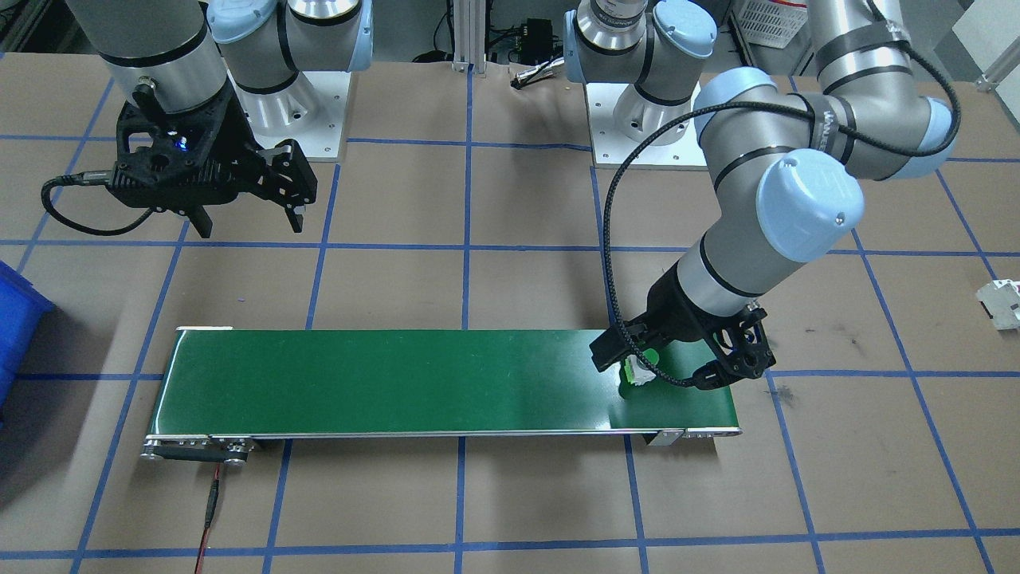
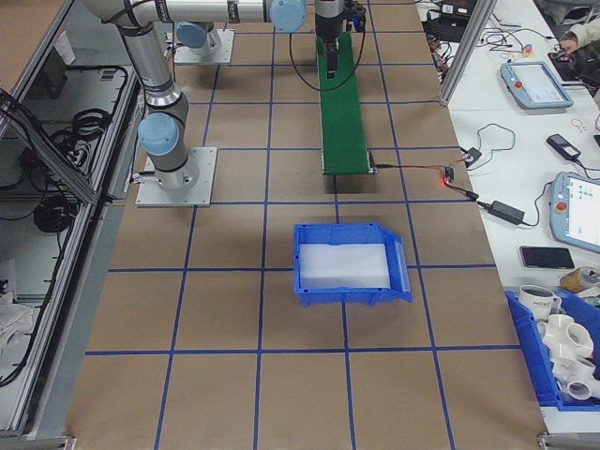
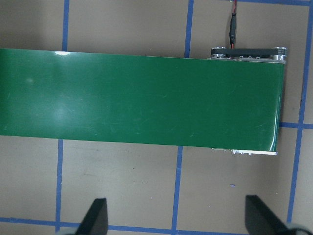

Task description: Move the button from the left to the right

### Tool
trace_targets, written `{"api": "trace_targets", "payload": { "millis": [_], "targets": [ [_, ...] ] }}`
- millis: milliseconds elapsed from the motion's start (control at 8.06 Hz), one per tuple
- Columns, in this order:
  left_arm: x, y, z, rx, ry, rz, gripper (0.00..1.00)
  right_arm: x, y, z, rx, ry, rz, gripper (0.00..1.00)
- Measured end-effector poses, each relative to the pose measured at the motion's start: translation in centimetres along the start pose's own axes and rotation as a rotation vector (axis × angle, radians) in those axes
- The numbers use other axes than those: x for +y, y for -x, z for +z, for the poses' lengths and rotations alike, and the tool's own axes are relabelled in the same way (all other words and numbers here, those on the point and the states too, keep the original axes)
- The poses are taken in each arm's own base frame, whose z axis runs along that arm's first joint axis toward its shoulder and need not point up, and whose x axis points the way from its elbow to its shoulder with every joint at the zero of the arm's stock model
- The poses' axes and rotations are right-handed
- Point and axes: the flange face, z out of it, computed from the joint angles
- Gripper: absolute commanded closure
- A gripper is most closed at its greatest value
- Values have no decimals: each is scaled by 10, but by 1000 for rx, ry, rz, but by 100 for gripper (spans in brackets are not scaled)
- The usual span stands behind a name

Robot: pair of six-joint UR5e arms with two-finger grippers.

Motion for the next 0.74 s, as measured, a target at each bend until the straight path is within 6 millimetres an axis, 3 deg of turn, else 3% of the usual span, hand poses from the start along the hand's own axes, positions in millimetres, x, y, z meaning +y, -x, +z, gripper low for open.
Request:
{"api": "trace_targets", "payload": {
  "millis": [248,745],
  "targets": [
    [7,-27,-51,-7,26,-19,0,1,0,1,0,9,6,0],
    [26,-25,-96,-154,-52,154,0,-1,-1,0,-8,-1,-5,0]
  ]
}}
